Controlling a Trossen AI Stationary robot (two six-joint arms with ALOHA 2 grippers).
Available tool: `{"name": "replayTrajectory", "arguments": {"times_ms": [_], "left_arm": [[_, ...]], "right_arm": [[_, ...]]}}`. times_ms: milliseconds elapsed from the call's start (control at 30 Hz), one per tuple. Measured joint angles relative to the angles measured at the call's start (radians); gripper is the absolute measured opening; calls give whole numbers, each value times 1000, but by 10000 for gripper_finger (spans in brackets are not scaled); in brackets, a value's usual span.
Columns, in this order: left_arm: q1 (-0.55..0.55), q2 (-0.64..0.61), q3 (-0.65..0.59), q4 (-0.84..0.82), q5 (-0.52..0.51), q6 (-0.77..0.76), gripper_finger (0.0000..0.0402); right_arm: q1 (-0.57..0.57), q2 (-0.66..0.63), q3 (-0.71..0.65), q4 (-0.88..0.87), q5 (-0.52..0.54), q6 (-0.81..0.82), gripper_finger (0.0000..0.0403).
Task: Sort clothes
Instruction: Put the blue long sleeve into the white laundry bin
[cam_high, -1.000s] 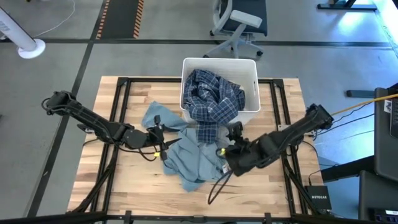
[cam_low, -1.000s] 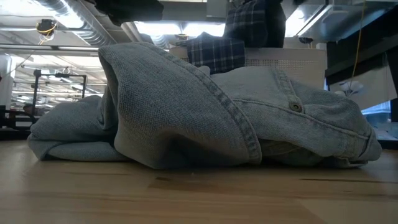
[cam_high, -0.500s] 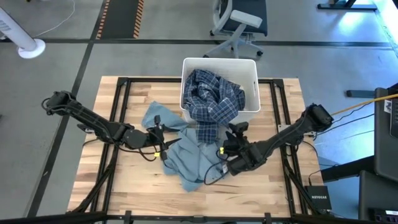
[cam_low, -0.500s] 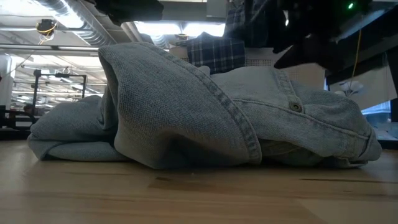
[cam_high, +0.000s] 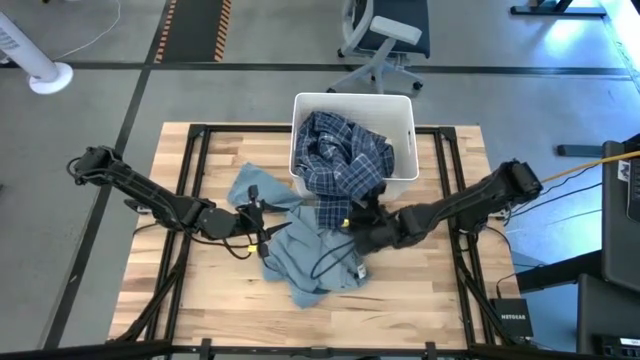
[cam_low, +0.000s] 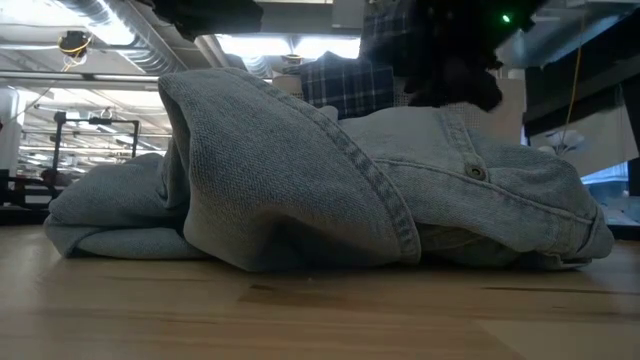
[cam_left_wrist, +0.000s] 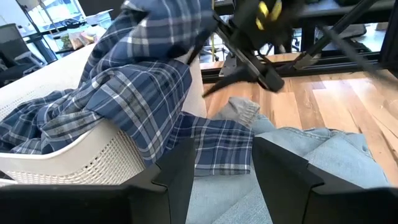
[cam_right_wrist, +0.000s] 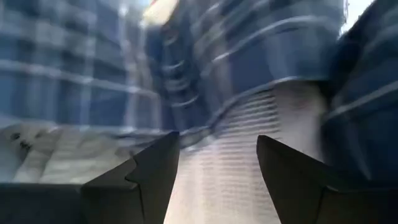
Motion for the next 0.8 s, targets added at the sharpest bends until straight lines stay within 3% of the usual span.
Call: {"name": "replayTrajectory", "arguments": {"times_ms": [233,467,633,800], "left_arm": [[0,0,0,1,0,0,155],[0,0,0,1,0,0,155],[2,0,0,1,0,9,155],[3,0,0,1,0,8,155]], "right_arm": [[-78,-48,-62,241,-184,-147,234],[-150,-48,-182,449,-220,-186,234],[-157,-48,-204,587,-366,-309,233],[-158,-48,-204,651,-398,-389,182]]}}
